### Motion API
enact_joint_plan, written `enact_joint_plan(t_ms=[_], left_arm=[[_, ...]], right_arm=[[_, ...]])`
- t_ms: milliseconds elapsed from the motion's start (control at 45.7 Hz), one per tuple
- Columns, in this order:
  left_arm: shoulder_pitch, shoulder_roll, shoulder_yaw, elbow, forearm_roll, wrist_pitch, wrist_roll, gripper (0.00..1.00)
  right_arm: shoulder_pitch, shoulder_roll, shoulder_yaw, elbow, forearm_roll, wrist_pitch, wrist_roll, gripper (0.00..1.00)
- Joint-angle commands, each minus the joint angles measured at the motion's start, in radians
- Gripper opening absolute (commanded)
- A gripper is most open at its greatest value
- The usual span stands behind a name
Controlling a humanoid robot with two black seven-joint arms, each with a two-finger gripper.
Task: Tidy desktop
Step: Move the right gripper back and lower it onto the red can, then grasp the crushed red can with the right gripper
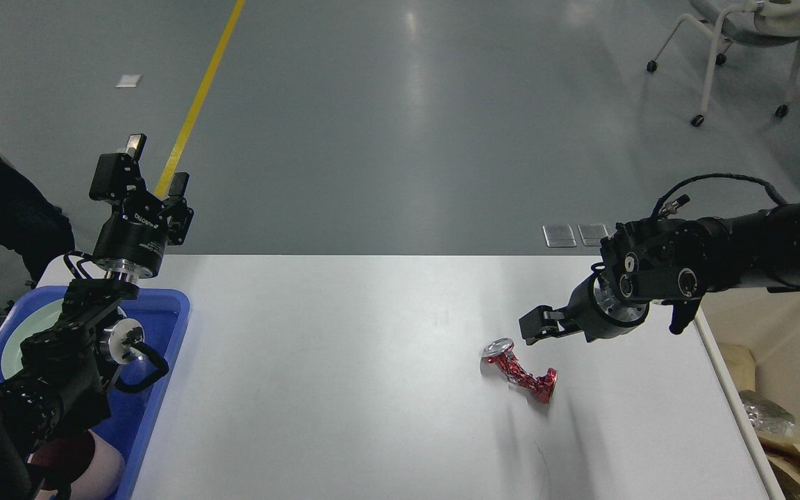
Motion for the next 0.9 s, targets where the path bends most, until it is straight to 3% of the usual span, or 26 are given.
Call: enact_joint_plan(t_ms=[0,263,460,679,876], left_arm=[[0.000,0.000,0.000,0.000,0.000,0.000,0.000,0.96],[0.000,0.000,0.000,0.000,0.000,0.000,0.000,0.96],[0.000,0.000,0.000,0.000,0.000,0.000,0.000,0.96],[0.000,0.000,0.000,0.000,0.000,0.000,0.000,0.96],[0.000,0.000,0.000,0.000,0.000,0.000,0.000,0.96]], right_arm=[[-0.056,-0.002,0.010,-0.024,0.151,0.028,0.000,1.00],[-0.208,-0.002,0.010,-0.175,0.441,0.017,-0.001,1.00],[-0.270,-0.001,0.010,-0.188,0.447,0.004,-0.001,1.00],[-0.322,0.009,0.011,-0.208,0.447,-0.105,-0.001,1.00],[-0.339,0.007,0.016,-0.217,0.446,-0.112,0.000,1.00]])
